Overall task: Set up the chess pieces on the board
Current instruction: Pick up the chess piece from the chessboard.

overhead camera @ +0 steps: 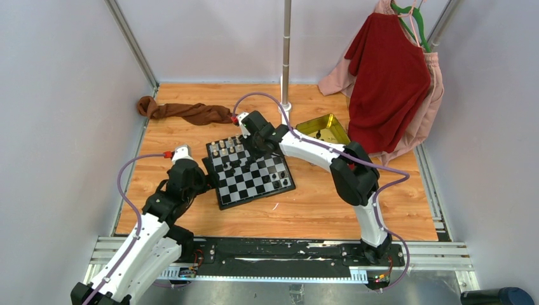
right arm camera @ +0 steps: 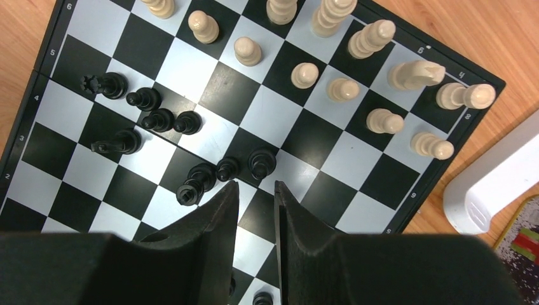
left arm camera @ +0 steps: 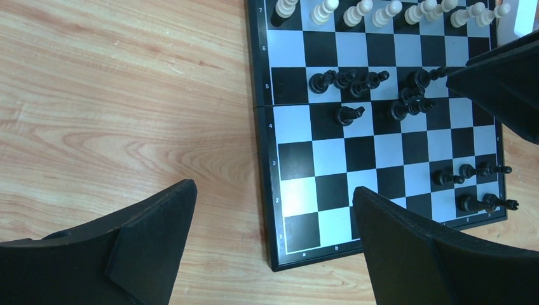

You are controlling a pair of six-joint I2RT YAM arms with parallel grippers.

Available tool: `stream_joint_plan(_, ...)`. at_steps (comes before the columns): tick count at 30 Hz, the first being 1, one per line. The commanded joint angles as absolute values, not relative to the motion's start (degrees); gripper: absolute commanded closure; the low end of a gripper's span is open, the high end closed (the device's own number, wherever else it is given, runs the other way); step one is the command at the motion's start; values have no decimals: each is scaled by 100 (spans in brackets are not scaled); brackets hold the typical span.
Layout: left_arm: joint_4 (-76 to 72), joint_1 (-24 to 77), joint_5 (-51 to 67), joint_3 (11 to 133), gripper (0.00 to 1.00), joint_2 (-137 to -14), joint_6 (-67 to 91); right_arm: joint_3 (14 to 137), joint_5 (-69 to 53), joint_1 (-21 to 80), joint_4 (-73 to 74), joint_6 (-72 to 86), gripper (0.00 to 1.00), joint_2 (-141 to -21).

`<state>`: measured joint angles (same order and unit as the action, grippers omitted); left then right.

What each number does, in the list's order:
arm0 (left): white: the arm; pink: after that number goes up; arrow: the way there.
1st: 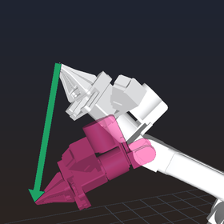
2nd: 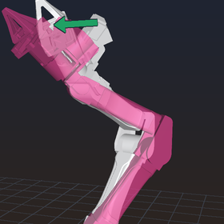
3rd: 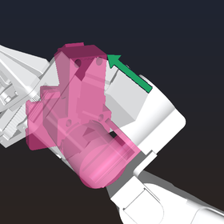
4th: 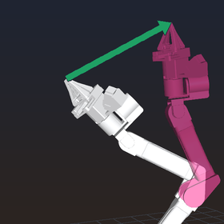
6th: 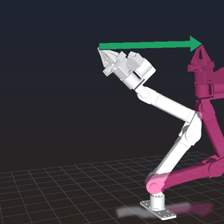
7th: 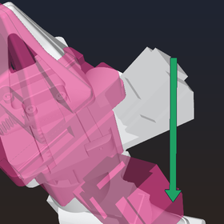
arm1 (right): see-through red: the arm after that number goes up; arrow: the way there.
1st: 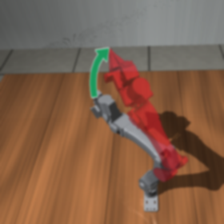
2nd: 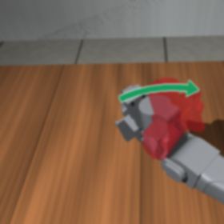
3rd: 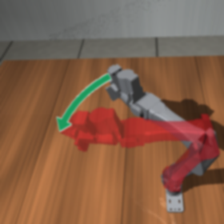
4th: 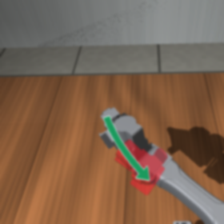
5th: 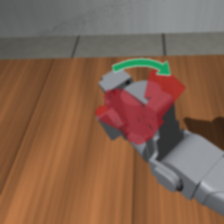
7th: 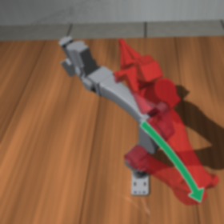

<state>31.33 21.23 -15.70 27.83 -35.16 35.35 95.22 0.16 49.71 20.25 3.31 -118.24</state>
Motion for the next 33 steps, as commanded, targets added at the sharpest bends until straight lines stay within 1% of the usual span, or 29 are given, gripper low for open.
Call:
stream_joint_plan(1,3079,2180,-1626,2769,0,-3535,3511,9718,-173,4904,2181,246,69,-11985)
stream_joint_plan(33,3079,2180,-1642,2777,0,-3585,3508,9940,-306,4826,2184,187,69,-12304)
